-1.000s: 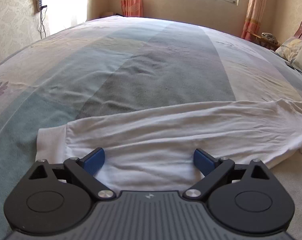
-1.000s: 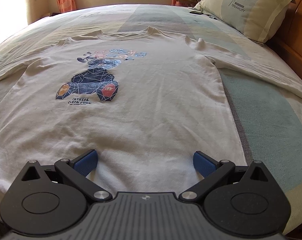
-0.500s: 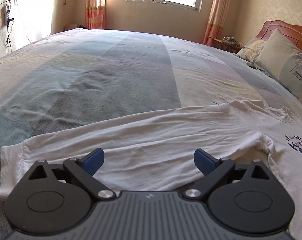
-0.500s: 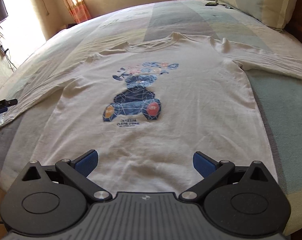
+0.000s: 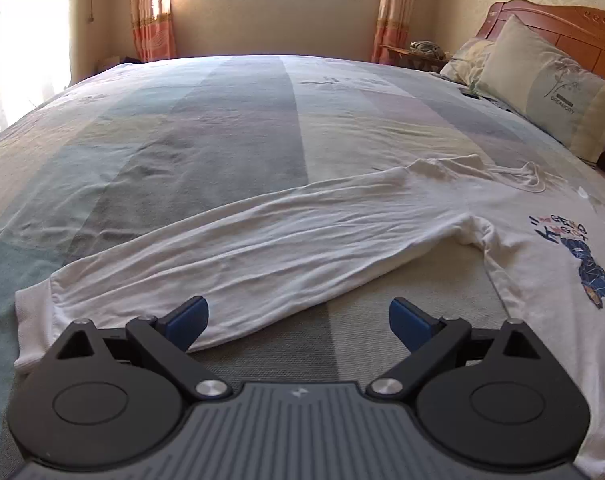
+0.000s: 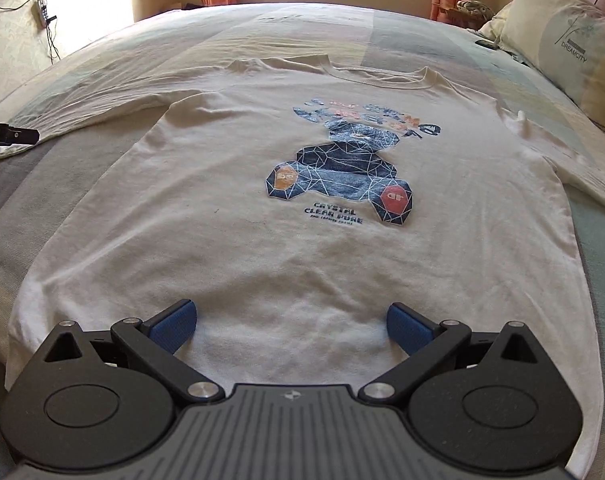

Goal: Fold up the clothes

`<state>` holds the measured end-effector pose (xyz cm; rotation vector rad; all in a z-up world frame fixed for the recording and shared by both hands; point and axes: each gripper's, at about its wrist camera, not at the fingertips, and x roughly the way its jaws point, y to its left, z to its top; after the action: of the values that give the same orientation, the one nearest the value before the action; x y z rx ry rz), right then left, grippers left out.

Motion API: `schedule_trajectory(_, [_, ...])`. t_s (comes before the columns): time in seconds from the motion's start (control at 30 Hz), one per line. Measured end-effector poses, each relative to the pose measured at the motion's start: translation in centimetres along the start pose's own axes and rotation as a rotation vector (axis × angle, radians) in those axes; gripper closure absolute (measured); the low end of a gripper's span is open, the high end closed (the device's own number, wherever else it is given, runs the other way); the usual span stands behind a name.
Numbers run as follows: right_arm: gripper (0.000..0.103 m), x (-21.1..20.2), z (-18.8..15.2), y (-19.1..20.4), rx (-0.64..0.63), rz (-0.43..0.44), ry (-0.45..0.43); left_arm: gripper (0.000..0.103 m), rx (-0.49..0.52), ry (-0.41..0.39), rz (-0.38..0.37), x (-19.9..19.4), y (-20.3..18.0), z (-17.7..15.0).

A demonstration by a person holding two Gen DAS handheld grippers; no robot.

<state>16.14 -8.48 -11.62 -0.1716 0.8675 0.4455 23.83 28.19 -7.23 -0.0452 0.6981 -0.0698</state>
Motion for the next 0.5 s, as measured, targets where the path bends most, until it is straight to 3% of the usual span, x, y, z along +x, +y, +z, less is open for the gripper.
schedule_trajectory(0.1, [0.000,-0.1,0.0,-0.2,0.001,0.008,-0.006,0.006,0.031,-0.028,-0.111,0.7,-3.5,2.2])
schedule_trajectory(0.3, [0.000,-0.6,-0.6,-0.7,-0.027,0.047,-0.023,0.006,-0.033,-0.027,-0.314,5.7,-8.9,6.1])
schedule_trajectory(0.5, [0.000,-0.7,-0.9,-0.9,-0.048,0.070,-0.036,0.006,-0.182,0.082,-0.431,12.6,-11.3,7.1])
